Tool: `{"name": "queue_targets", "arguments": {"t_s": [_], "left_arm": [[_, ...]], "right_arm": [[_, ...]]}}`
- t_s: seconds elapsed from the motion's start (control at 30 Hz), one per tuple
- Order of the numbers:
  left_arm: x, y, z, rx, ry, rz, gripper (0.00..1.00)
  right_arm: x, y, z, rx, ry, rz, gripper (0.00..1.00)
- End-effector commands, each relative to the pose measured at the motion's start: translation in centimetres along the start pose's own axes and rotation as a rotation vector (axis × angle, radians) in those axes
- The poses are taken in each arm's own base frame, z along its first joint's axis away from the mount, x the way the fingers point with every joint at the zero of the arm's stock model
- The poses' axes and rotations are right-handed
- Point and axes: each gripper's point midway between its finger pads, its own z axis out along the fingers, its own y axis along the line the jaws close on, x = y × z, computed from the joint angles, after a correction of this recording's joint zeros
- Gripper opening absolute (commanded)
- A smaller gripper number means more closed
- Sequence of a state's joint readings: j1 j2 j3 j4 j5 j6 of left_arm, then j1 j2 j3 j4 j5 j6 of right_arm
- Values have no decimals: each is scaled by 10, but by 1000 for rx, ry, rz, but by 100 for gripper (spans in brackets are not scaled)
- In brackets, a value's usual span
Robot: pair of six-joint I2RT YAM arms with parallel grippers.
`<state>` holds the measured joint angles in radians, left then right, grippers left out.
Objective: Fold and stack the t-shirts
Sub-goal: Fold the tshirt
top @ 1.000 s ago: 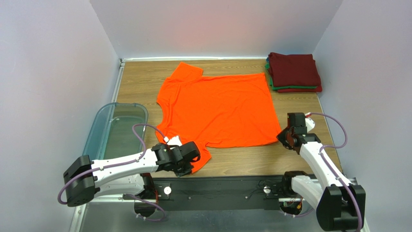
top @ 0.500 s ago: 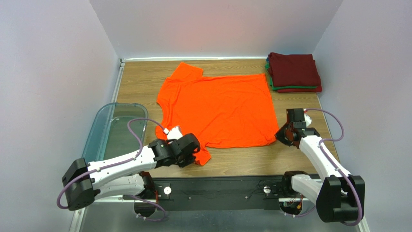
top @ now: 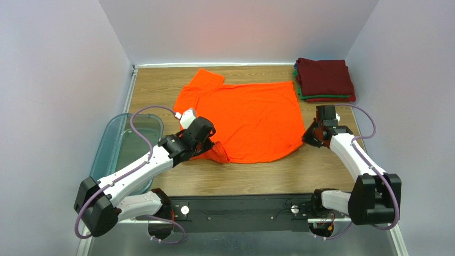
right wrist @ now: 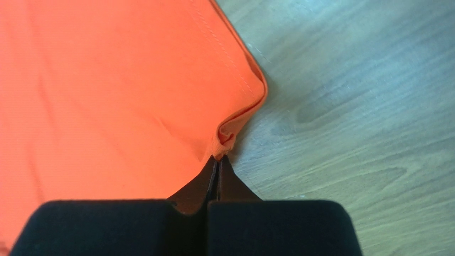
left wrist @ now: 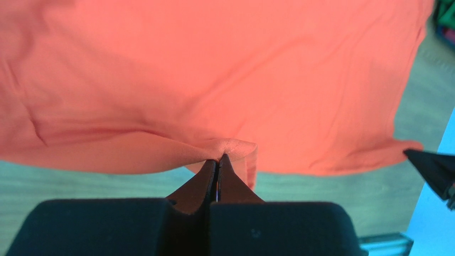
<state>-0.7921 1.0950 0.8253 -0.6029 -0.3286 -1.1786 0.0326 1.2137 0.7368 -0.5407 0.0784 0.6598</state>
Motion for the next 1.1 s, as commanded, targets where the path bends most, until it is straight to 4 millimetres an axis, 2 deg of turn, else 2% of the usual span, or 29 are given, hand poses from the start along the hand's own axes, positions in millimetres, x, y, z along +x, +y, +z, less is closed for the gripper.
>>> {"name": "queue_targets", "arguments": {"t_s": [0.0,0.23,0.4,0.7,1.07], "left_arm": [[-47,-8,3,-3,-152,51,0],[-89,-11,2,-19,-258,57,0],[-114,-22,-1,20,-336,92,0],[-148,-35,7,33,-435,182,0],[-181,-30,16,0,-521,264,0]], "right_arm": [[-23,22,-5,-74,-36,-53,1],[-47,45,-9,-133,-71,-105,1],[-60,54,-9,-140,-83,-114,1],[-78,68,2,-136,-82,-114,1],[-92,76,22,-99,-73,-83,1]]}}
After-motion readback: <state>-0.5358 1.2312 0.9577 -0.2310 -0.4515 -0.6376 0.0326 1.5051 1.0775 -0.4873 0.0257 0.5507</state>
